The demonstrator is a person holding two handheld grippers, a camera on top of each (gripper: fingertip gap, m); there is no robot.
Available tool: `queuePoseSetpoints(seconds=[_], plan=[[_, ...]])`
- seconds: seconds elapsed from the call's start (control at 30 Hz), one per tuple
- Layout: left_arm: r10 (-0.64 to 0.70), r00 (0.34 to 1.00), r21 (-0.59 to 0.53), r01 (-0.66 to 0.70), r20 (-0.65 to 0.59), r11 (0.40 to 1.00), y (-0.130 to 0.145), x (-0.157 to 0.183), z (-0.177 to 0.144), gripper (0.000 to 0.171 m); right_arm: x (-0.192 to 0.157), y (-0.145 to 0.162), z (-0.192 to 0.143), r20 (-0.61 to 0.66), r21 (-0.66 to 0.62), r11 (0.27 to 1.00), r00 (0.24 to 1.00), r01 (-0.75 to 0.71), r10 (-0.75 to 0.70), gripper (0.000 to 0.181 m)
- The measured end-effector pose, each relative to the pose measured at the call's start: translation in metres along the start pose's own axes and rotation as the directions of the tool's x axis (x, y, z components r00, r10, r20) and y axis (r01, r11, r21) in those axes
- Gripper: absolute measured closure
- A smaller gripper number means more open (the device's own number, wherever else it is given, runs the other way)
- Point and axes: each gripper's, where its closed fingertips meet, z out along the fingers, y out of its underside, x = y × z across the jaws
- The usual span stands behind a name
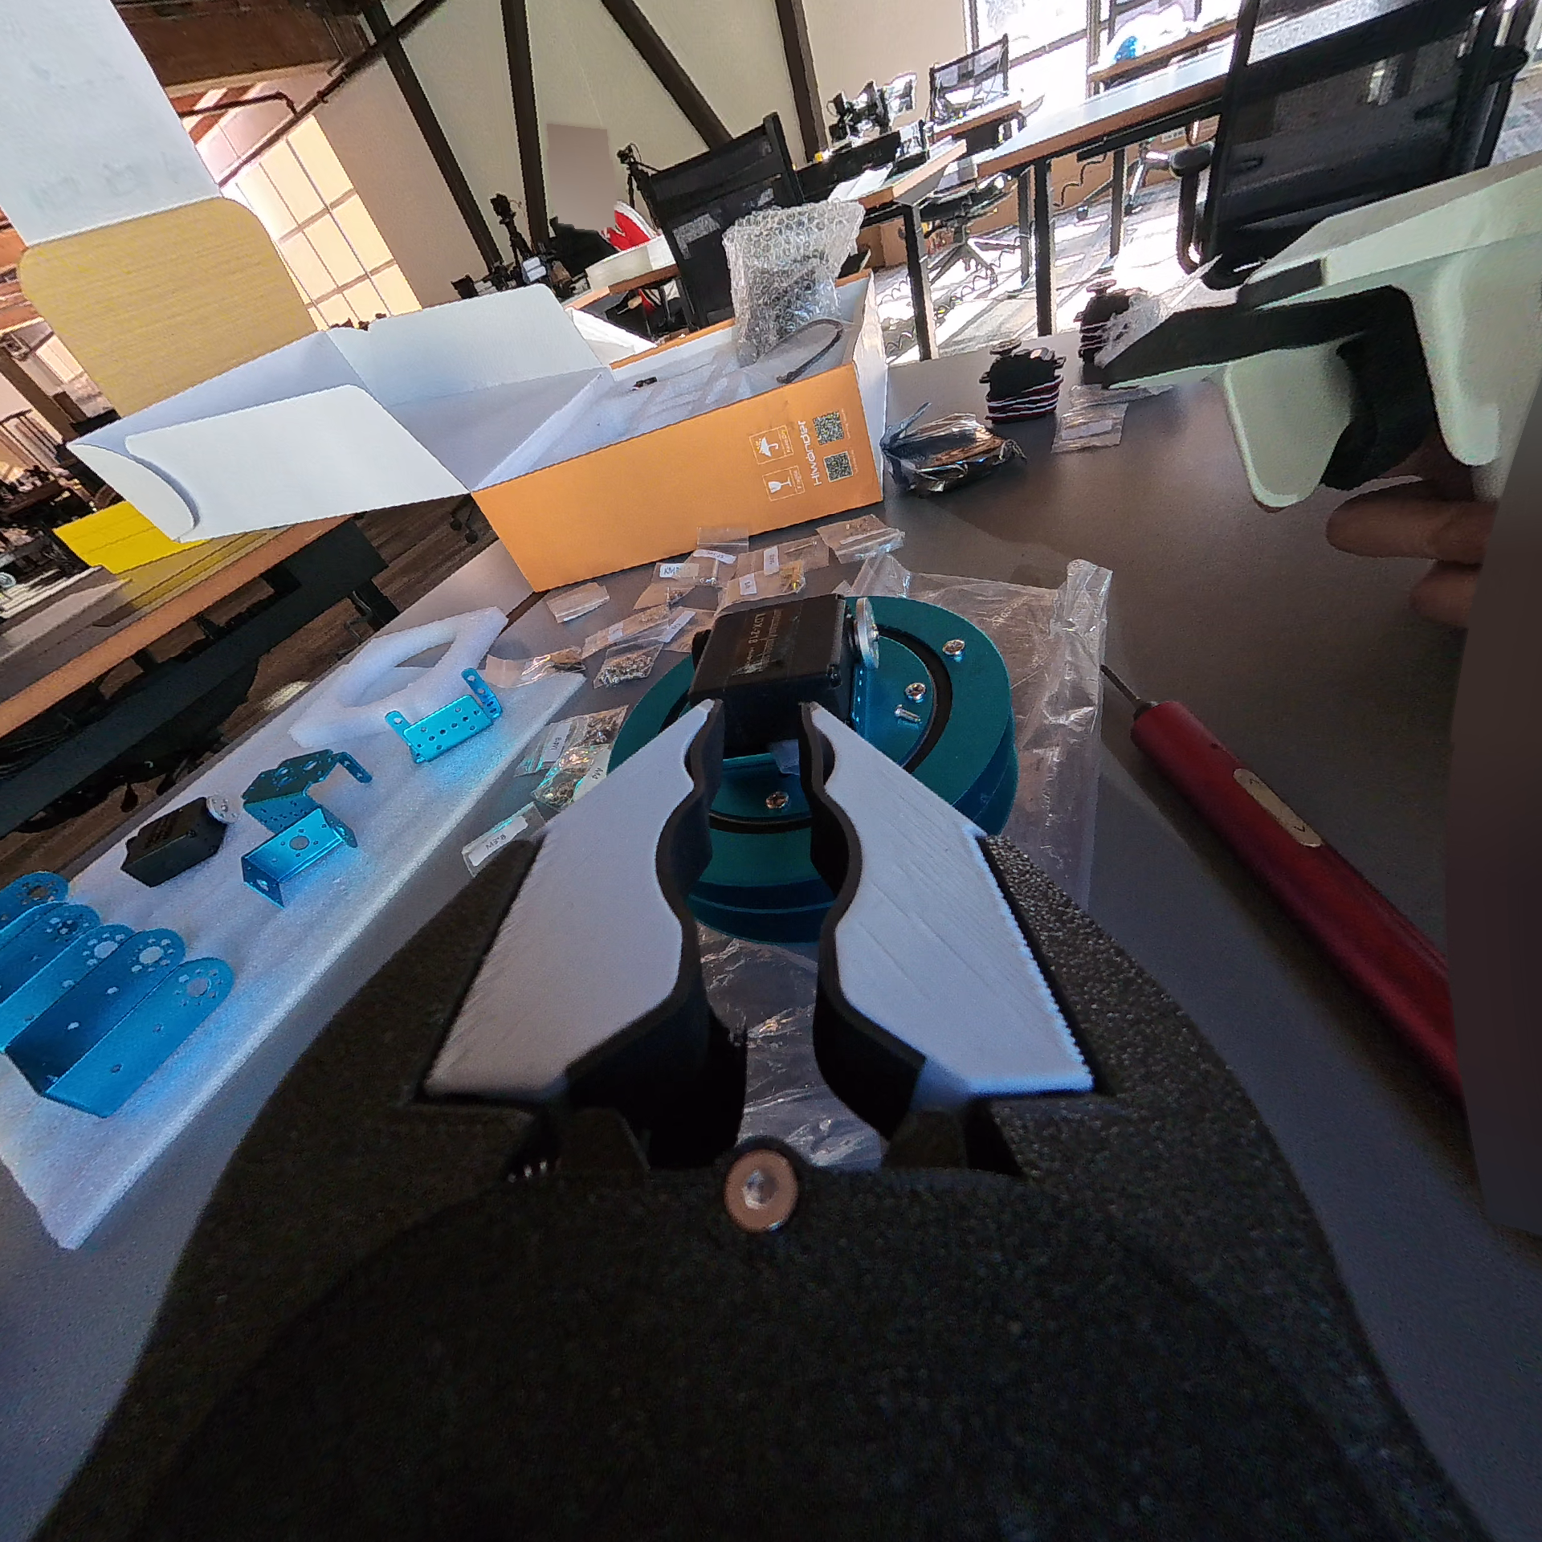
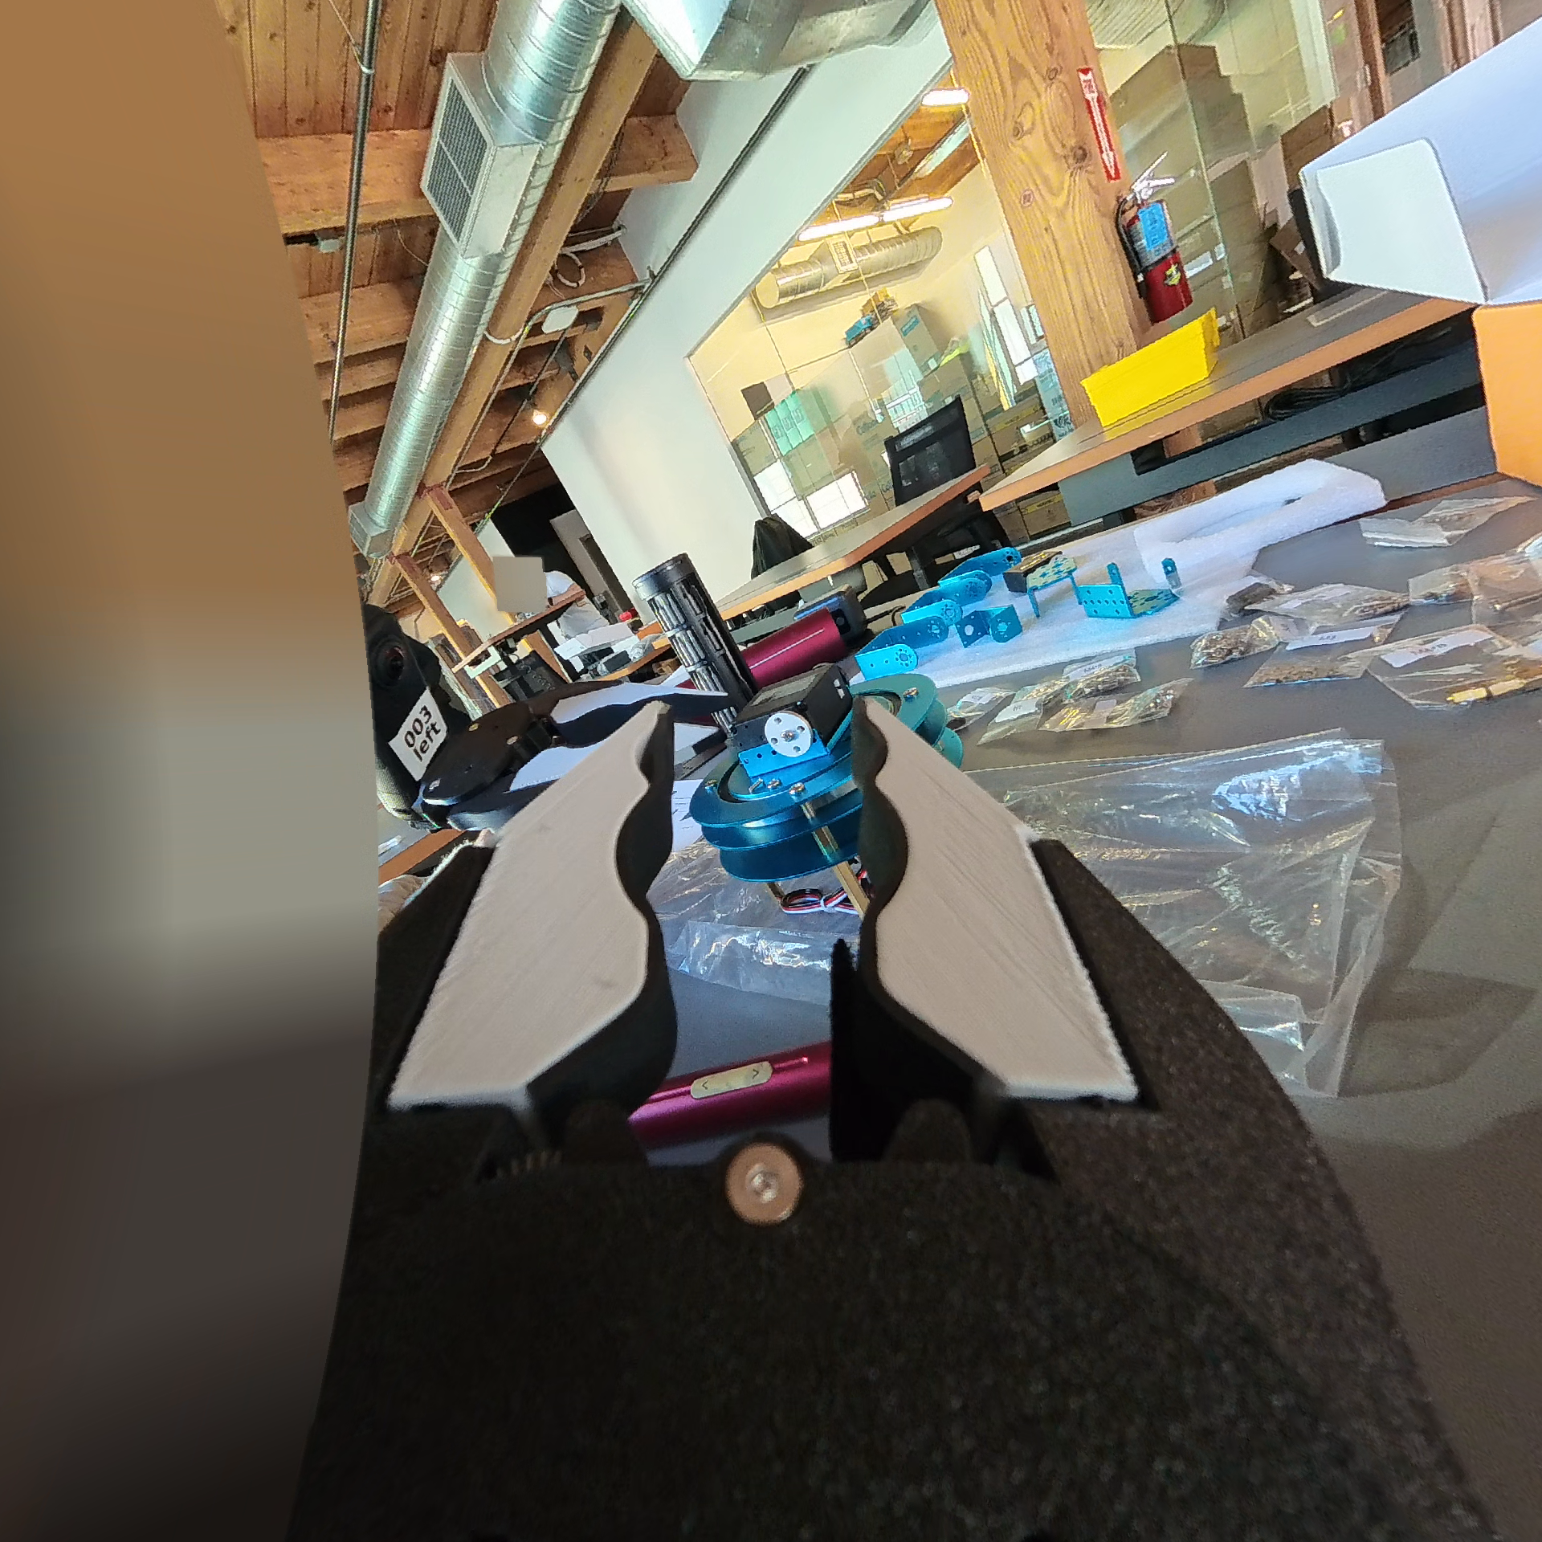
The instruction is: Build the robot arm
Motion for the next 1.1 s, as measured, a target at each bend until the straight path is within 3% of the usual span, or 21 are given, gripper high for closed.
queuePoseSetpoints(seconds=[0.13,0.23,0.33,0.43,0.57,0.67,0.73,0.83,0.9,1.0,1.1], plan=[[-0.014,1.000,0.003,0.014,-0.020,1.000,-0.004,0.005,-0.001,0.156,0.000,0.001,0.000,0.000,-0.005,1.000,1.000,-0.005,0.005,0.140],[-0.115,0.993,-0.024,0.114,-0.018,0.993,-0.009,0.012,0.000,0.156,0.002,-0.002,0.000,0.007,0.006,1.000,1.000,-0.016,0.016,0.146],[-0.271,0.962,-0.146,0.264,-0.030,0.953,-0.005,0.034,0.002,0.156,0.010,-0.018,0.003,0.010,0.017,0.999,0.999,-0.042,0.042,0.152],[-0.341,0.939,-0.242,0.342,0.046,0.908,0.002,0.046,-0.001,0.156,0.010,-0.045,0.007,0.054,-0.025,1.000,0.999,0.008,-0.006,0.149],[-0.450,0.874,-0.158,0.478,0.182,0.864,-0.015,0.042,-0.014,0.156,0.011,-0.083,0.001,0.029,-0.027,0.986,0.986,0.162,-0.162,0.151],[-0.442,0.848,-0.056,0.476,0.292,0.878,-0.028,0.038,-0.034,0.156,-0.006,-0.100,0.000,0.080,-0.043,0.970,0.968,0.241,-0.237,0.152],[-0.445,0.844,-0.034,0.476,0.300,0.879,-0.031,0.051,-0.044,0.155,-0.016,-0.106,0.009,0.119,-0.102,0.930,0.933,0.353,-0.341,0.152],[-0.472,0.843,-0.039,0.497,0.260,0.867,-0.032,0.076,-0.053,0.149,-0.023,-0.092,0.030,0.187,-0.296,0.814,0.866,0.499,-0.463,0.138],[-0.497,0.838,-0.051,0.520,0.226,0.853,-0.031,0.093,-0.059,0.146,-0.026,-0.075,0.043,0.243,-0.390,0.732,0.830,0.558,-0.502,0.139],[-0.538,0.819,-0.049,0.557,0.200,0.829,-0.034,0.111,-0.068,0.140,-0.021,-0.041,0.058,0.380,-0.464,0.681,0.822,0.566,-0.424,0.140],[-0.546,0.812,-0.056,0.567,0.207,0.822,-0.035,0.124,-0.073,0.131,0.008,-0.011,0.064,0.504,-0.515,0.650,0.811,0.559,-0.298,0.147]])
